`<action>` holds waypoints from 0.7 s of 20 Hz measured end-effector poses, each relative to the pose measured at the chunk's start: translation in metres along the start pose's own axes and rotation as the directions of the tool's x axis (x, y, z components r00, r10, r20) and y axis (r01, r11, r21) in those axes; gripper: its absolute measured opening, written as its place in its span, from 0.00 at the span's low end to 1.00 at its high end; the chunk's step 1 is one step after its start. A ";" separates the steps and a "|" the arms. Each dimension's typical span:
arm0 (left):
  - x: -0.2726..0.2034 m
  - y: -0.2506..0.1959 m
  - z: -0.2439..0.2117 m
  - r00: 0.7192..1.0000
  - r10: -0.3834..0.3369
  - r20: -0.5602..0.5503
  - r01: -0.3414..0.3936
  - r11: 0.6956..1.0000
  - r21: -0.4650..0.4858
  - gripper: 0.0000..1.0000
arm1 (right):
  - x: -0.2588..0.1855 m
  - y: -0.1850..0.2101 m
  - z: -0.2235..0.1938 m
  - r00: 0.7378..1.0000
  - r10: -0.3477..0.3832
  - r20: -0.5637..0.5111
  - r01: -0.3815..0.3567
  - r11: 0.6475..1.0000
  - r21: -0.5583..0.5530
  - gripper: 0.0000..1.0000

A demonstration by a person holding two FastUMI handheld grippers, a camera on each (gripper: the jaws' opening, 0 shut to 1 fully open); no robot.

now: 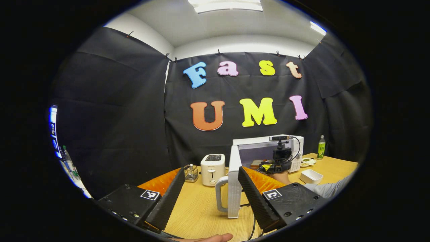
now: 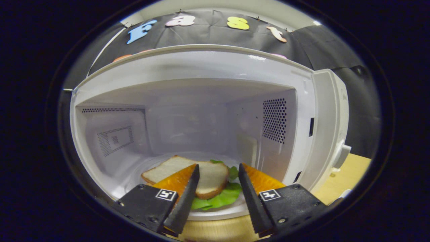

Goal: Open the microwave oven with the left hand, put the food in, and close the microwave oven.

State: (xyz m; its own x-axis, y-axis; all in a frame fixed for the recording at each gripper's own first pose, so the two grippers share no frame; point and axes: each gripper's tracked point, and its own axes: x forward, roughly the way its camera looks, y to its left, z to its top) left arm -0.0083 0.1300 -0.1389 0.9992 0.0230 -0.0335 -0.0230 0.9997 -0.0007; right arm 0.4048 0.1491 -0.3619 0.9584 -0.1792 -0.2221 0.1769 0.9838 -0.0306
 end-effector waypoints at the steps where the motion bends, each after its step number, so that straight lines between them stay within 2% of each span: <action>1: -0.002 0.001 -0.001 1.000 0.002 -0.005 -0.002 1.000 -0.006 0.95 | -0.005 -0.001 0.002 1.000 0.005 0.005 -0.005 1.000 -0.004 0.82; 5: -0.007 0.000 -0.015 0.998 -0.021 -0.066 0.020 1.000 -0.018 0.95 | -0.034 -0.001 0.012 0.998 0.054 0.026 -0.054 0.999 0.003 0.95; 7: -0.006 0.011 -0.020 0.997 0.003 -0.080 -0.002 1.000 0.009 0.95 | -0.053 -0.004 0.014 0.997 0.073 0.027 -0.073 0.997 -0.016 0.95; 8: -0.007 0.019 -0.022 0.996 0.019 -0.087 -0.017 1.000 0.019 0.95 | -0.063 -0.005 0.016 0.996 0.086 0.026 -0.086 0.996 -0.018 0.99; 9: -0.008 0.020 -0.026 0.995 0.023 -0.097 -0.022 1.000 0.019 0.87 | -0.073 -0.010 0.017 0.995 0.096 0.018 -0.096 0.995 -0.019 0.99; 10: -0.008 0.024 -0.032 0.993 0.027 -0.116 -0.027 1.000 0.004 0.87 | -0.085 -0.015 0.017 0.994 0.107 0.012 -0.107 0.994 -0.013 0.99; 11: -0.005 0.028 -0.037 0.991 0.031 -0.133 -0.034 0.999 -0.018 0.95 | -0.096 -0.019 0.019 0.993 0.115 0.004 -0.115 0.993 -0.003 0.95; 12: -0.003 0.032 -0.042 0.989 0.033 -0.145 -0.040 0.998 -0.046 0.95 | -0.109 -0.025 0.022 0.992 0.127 -0.005 -0.127 0.992 -0.001 0.99; 13: -0.002 0.037 -0.044 0.988 0.035 -0.149 -0.047 0.996 -0.079 0.85 | -0.121 -0.031 0.029 0.991 0.133 -0.003 -0.133 0.991 0.007 0.99; 14: 0.001 0.041 -0.046 0.988 0.037 -0.153 -0.054 0.993 -0.106 0.83 | -0.134 -0.038 0.037 0.990 0.138 0.003 -0.138 0.990 0.019 0.99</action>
State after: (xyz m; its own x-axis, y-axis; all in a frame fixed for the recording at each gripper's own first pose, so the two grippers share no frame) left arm -0.0096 0.1710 -0.1849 0.9808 0.0597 -0.1857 -0.0802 0.9913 -0.1048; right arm 0.2781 0.1351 -0.2946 0.9744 -0.0415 -0.2210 0.0468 0.9987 0.0188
